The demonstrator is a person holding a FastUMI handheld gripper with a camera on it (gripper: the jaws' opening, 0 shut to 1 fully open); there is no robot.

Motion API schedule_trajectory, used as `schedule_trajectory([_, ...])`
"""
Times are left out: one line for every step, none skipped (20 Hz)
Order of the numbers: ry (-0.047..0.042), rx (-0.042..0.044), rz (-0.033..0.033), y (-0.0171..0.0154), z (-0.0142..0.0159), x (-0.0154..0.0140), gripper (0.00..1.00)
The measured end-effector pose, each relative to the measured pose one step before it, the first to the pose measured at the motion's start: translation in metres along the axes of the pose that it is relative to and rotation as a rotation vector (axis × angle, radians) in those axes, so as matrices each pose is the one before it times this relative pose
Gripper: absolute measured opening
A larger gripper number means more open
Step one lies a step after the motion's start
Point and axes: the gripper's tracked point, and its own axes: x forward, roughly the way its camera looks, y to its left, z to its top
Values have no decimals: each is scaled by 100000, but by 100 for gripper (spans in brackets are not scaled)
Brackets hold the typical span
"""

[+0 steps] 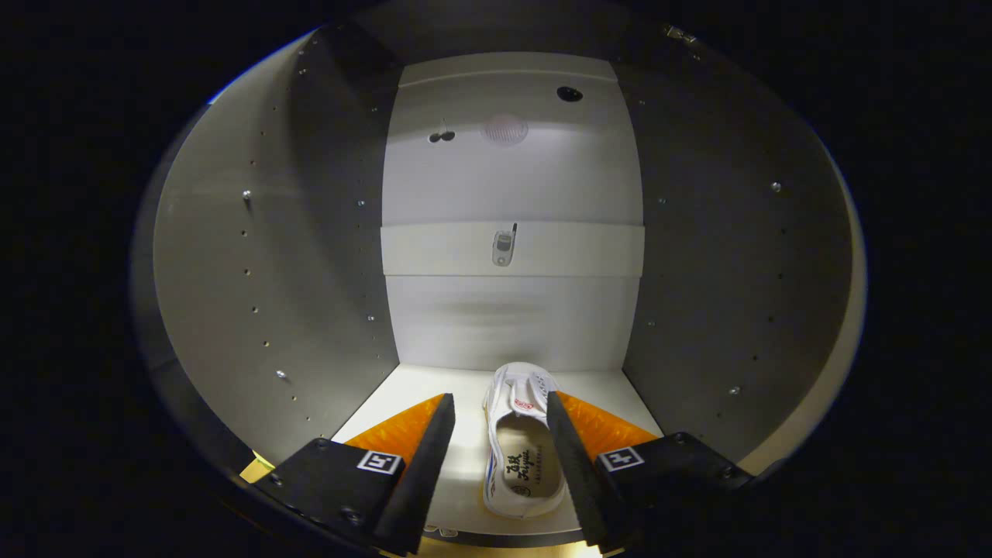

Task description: Open the shoe cabinet door, grab the shoes and put them into the shoe cabinet, then close the shoe cabinet door.

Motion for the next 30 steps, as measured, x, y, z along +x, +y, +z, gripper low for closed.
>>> schedule_trajectory([-384, 135, -247, 192, 273, -929, 88])
schedule_trajectory([-492, -60, -152, 163, 284, -900, 99])
schedule_trajectory([-515, -238, -284, 207, 259, -1105, 97])
schedule_trajectory([-490, -149, -263, 244, 226, -1093, 96])
schedule_trajectory([-545, 144, -357, 205, 201, -1219, 96])
schedule_trajectory([-495, 398, -414, 210, 186, -1433, 96])
schedule_trajectory([-362, 669, -227, 234, 191, -1449, 96])
schedule_trajectory([-626, 781, 36, 294, 224, -1646, 96])
schedule_trajectory([-190, 492, -344, 238, 142, -1794, 96])
schedule_trajectory([-415, -50, -909, 98, 136, -1838, 96])
schedule_trajectory([-510, -212, -742, 118, 191, -1893, 96])
schedule_trajectory([-602, -23, -426, 123, 191, -2031, 96])
schedule_trajectory([-640, 349, -223, 134, 207, -2207, 96])
schedule_trajectory([34, 467, -337, -66, 109, -1742, 96])
schedule_trajectory([1006, 862, -217, -164, -154, -2096, 96])
schedule_trajectory([1440, 1132, -283, -163, -327, -2182, 96])
schedule_trajectory([725, 1133, -386, -243, -236, -2049, 96])
schedule_trajectory([309, 1072, -570, -376, -86, -2160, 96])
schedule_trajectory([60, 777, 351, -235, -36, -1648, 96])
schedule_trajectory([-332, 1072, 7, -228, -38, -1565, 97])
schedule_trajectory([-580, 1024, 978, -169, 127, -1669, 97])
schedule_trajectory([-706, 741, 559, -257, 184, -1787, 97])
schedule_trajectory([-738, 246, 809, -350, 212, -1347, 98])
schedule_trajectory([-736, -655, 668, -276, 106, -1302, 98])
schedule_trajectory([-864, -1515, 265, -569, 39, -1224, 98])
schedule_trajectory([-1296, -847, 1064, -697, 200, -1411, 98])
schedule_trajectory([-1266, -362, 2492, -198, 314, -1408, 98])
schedule_trajectory([-497, -1102, 2737, -353, 142, -1253, 98])
schedule_trajectory([534, -1541, 2787, -628, -121, -1426, 98])
schedule_trajectory([-726, -1576, 2209, -749, 247, -1328, 98])
